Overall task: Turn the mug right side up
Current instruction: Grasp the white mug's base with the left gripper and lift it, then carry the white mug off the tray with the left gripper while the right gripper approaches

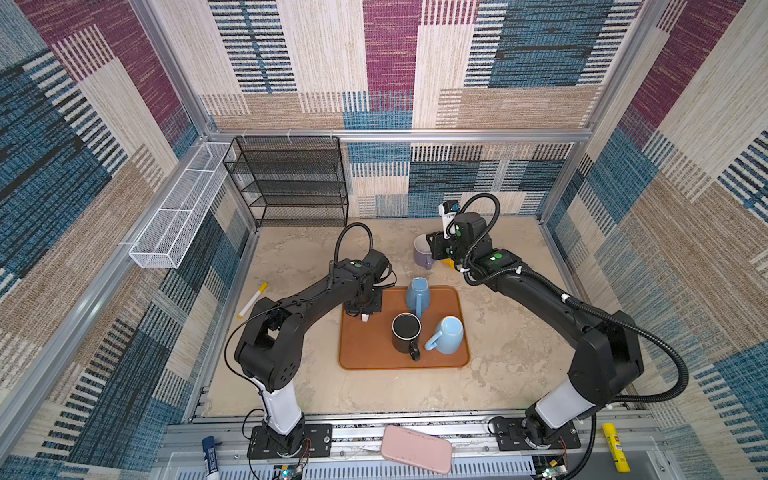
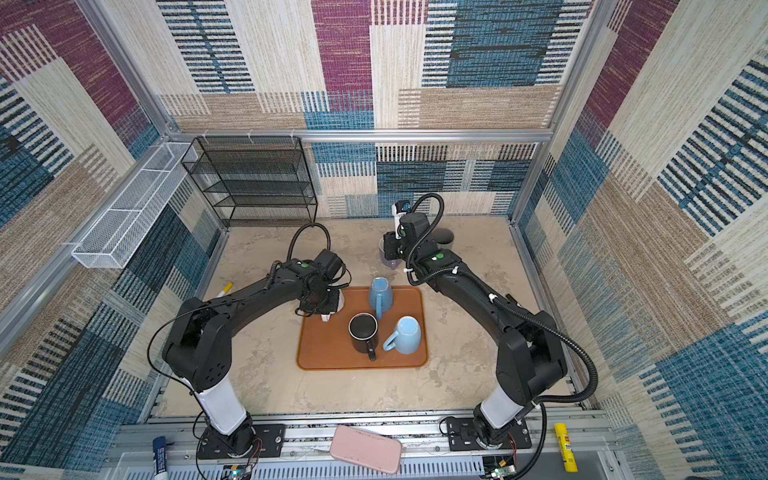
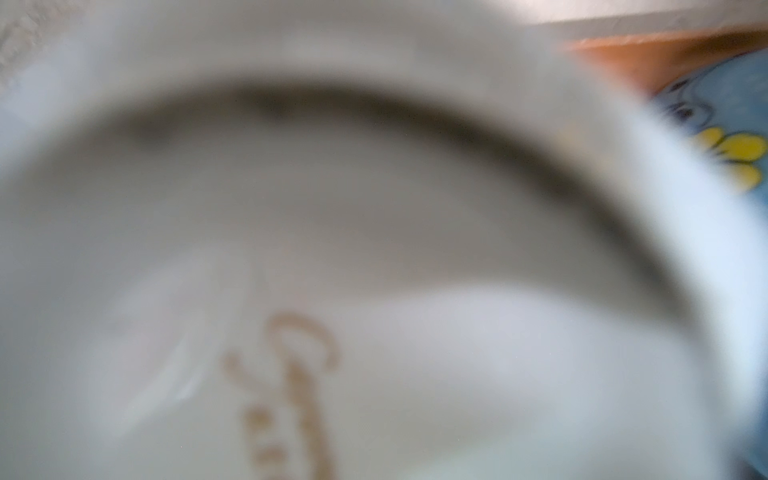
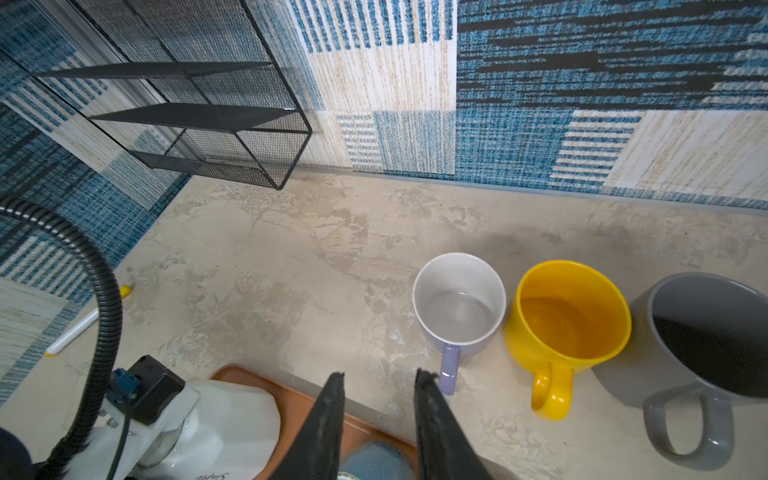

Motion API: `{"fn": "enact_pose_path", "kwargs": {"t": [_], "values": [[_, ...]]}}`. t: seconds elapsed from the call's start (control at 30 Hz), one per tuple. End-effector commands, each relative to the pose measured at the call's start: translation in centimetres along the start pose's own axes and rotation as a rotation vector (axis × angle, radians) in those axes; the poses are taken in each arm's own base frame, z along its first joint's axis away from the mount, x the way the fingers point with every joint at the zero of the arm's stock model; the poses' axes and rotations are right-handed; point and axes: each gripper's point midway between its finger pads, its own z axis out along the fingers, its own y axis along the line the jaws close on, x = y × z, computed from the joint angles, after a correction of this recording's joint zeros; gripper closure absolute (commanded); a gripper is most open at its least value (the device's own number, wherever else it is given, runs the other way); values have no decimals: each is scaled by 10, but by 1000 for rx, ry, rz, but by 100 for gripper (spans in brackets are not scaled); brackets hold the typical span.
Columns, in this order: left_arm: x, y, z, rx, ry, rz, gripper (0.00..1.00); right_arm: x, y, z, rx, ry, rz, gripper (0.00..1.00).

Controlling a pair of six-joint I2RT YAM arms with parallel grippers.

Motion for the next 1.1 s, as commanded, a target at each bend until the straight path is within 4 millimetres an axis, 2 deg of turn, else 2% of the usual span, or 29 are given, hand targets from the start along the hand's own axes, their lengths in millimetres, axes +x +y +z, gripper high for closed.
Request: {"fn": "enact_pose_path", "kwargs": {"t": [0.0, 0.3, 0.83, 1.07], "values": [[-15, 1, -11, 5, -63, 24, 100, -13, 8, -3, -43, -56, 19, 62], [-32, -6, -29, 98, -129, 9, 100, -8, 15, -2, -95, -54, 42, 61], [-43, -22, -45, 327, -194, -24, 100, 5, 26, 0, -173, -28, 75, 61], [-53, -19, -70, 442, -282, -44, 100, 10, 39, -3, -257, -20, 96, 61]]}}
